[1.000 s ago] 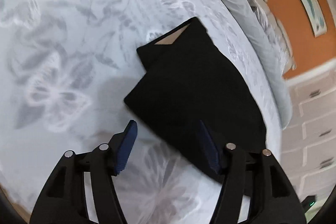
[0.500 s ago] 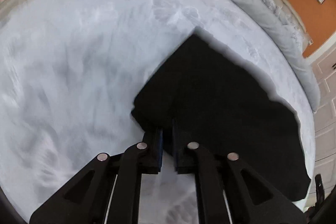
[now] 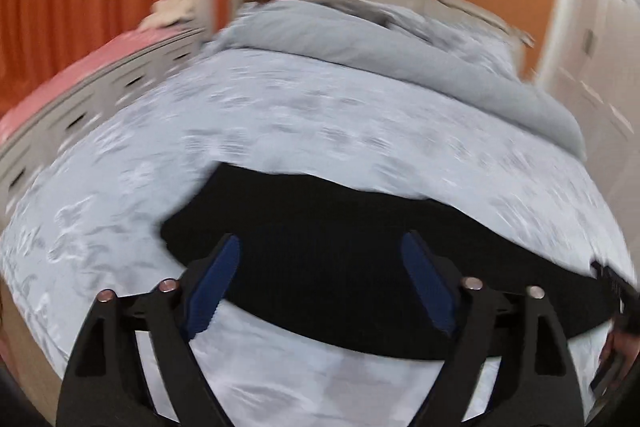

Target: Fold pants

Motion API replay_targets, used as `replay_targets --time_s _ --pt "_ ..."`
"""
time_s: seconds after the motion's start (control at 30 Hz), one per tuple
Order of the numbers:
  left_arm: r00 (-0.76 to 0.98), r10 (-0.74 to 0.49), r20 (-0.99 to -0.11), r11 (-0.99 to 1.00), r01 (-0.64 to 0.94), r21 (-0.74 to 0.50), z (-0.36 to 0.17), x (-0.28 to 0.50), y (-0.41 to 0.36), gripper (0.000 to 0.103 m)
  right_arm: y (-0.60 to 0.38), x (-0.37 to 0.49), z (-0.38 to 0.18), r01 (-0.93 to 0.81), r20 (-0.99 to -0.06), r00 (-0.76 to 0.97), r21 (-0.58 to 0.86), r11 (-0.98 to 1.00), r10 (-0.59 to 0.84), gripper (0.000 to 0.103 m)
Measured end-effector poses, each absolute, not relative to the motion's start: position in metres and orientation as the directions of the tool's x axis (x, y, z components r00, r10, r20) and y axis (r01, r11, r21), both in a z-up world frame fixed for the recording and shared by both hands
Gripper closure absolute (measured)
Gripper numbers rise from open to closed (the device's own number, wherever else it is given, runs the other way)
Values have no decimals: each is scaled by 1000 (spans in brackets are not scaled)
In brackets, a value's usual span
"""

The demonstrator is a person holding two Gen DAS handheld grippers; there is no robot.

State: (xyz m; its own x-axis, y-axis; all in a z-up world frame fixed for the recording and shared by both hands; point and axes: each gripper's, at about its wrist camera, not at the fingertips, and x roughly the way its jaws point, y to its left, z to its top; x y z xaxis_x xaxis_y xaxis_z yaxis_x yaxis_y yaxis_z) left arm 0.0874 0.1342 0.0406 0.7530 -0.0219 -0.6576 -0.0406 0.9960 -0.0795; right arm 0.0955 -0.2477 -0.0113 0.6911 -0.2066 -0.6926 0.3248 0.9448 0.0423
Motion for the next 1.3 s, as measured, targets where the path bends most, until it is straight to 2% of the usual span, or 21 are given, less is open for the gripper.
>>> replay_targets --time_s 0.1,0.17,0.27,0.43,0.63,0.77,0.87,0.9,0.93,0.97,1.03,1.17,1.23,1.27,1.3 --pt "738 -16 -675 999 37 16 24 82 58 21 -300 72 -10 436 -699 647 10 900 -306 42" --pt "716 -30 -698 997 75 33 5 84 20 20 -331 57 -12 501 -699 609 -28 865 -375 40" --pt "694 -32 -719 995 87 40 -20 88 -9 17 -384 32 -20 579 -706 548 -68 813 -449 40" --pt "720 -1 -694 991 92 94 -42 86 -33 15 -464 -2 -35 677 -714 501 -28 735 -489 38" --pt "731 -46 -681 982 159 103 -56 84 -57 13 -499 6 -62 626 -757 538 65 777 -370 38" --pt "744 -53 -666 970 198 143 -63 83 -71 13 -483 35 -80 557 -780 488 -67 828 -392 38" --pt "739 -58 -672 965 214 153 -66 83 -75 13 -475 41 -87 536 -760 485 -133 834 -433 37" --pt "737 -59 -673 965 214 150 -67 83 -74 13 -476 41 -86 530 -764 491 -119 840 -418 41" --pt "734 -61 -677 966 213 144 -67 84 -74 13 -478 41 -84 520 -764 512 -88 850 -393 81" --pt "731 -65 -680 968 213 136 -67 85 -73 13 -483 41 -79 522 -775 525 -34 852 -352 96" --pt "727 -74 -683 971 209 117 -66 87 -72 13 -487 39 -64 542 -748 573 37 840 -337 97" --pt "731 -71 -679 973 201 115 -64 88 -71 13 -492 36 -33 561 -677 624 41 827 -390 97" --pt "729 -72 -681 972 205 116 -64 89 -70 13 -503 40 -53 585 -725 562 9 811 -397 96" --pt "728 -71 -682 972 205 117 -65 89 -70 13 -510 45 -78 592 -786 502 8 806 -360 94" --pt "727 -71 -683 971 206 118 -66 90 -71 13 -510 44 -91 590 -793 498 14 807 -350 93"
